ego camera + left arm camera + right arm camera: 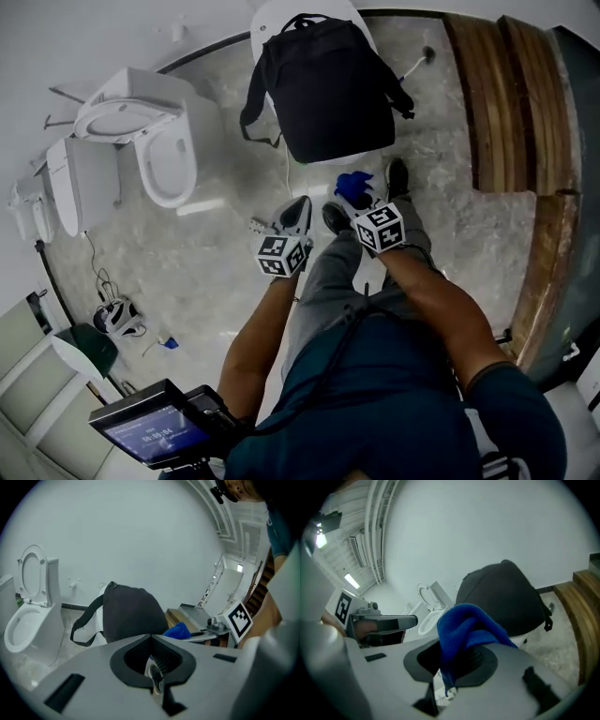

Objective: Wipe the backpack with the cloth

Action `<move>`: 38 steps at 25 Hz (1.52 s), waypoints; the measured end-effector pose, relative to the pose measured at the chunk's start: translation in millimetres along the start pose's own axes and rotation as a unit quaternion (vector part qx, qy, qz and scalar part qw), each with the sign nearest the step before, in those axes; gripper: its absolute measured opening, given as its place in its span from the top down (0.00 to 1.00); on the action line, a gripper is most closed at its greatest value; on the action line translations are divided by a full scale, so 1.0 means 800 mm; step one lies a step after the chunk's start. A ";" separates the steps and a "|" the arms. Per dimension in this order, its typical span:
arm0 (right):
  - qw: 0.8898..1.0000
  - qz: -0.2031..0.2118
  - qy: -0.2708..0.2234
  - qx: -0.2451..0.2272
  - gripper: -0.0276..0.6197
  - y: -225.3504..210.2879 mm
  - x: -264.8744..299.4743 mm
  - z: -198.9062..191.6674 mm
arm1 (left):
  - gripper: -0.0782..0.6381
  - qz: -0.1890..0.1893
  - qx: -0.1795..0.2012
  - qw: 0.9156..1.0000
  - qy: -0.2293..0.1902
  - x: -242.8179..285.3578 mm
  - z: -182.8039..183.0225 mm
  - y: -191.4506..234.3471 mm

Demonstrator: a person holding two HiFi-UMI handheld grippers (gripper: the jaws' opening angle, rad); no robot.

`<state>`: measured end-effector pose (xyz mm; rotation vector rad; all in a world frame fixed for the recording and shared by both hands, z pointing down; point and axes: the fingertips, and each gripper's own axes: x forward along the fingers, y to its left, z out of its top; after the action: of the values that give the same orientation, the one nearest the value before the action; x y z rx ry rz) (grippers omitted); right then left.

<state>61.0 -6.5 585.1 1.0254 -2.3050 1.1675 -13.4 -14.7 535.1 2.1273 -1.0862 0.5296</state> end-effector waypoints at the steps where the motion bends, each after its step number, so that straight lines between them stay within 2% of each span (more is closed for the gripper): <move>1: 1.000 0.004 0.012 0.004 0.87 -0.011 0.025 -0.009 | 0.89 0.006 -0.009 1.000 0.009 0.018 -0.010 0.011; 7: 0.998 0.022 0.058 0.003 0.87 -0.047 0.154 -0.034 | 0.89 0.049 -0.051 0.997 0.042 0.083 -0.058 0.072; 11: 0.995 0.053 0.083 0.004 0.87 -0.049 0.188 -0.036 | 0.89 0.068 -0.065 0.994 0.061 0.100 -0.065 0.103; 16: 0.993 0.037 0.109 0.009 0.87 -0.123 0.143 -0.044 | 0.88 0.023 -0.058 0.995 0.080 0.162 -0.058 0.083; 19: 0.989 0.056 0.133 -0.013 0.87 -0.144 0.124 -0.045 | 0.89 0.022 -0.068 0.993 0.092 0.173 -0.054 0.067; 21: 0.987 0.052 0.152 -0.033 0.87 -0.170 0.107 -0.054 | 0.89 0.011 -0.068 0.993 0.097 0.184 -0.057 0.050; 24: 0.983 0.018 0.175 -0.049 0.87 -0.227 0.074 -0.061 | 0.89 -0.010 -0.072 0.992 0.100 0.206 -0.055 0.023; 27: 0.981 -0.031 0.188 -0.035 0.87 -0.284 0.036 -0.058 | 0.89 -0.029 -0.077 0.992 0.097 0.224 -0.046 -0.004; 29: 0.980 -0.049 0.193 -0.027 0.87 -0.302 0.027 -0.058 | 0.89 -0.036 -0.079 0.992 0.095 0.231 -0.044 -0.010; 34: 0.975 -0.035 0.220 -0.014 0.87 -0.274 0.064 -0.073 | 0.88 -0.029 -0.087 0.991 0.094 0.226 -0.053 0.013; 38: 0.975 -0.001 0.222 0.006 0.87 -0.197 0.113 -0.079 | 0.89 -0.006 -0.091 0.992 0.091 0.195 -0.060 0.053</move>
<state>116.9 -58.0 762.2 0.6820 -1.9455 1.2607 37.7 -82.3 680.7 1.8866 -0.9796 0.5833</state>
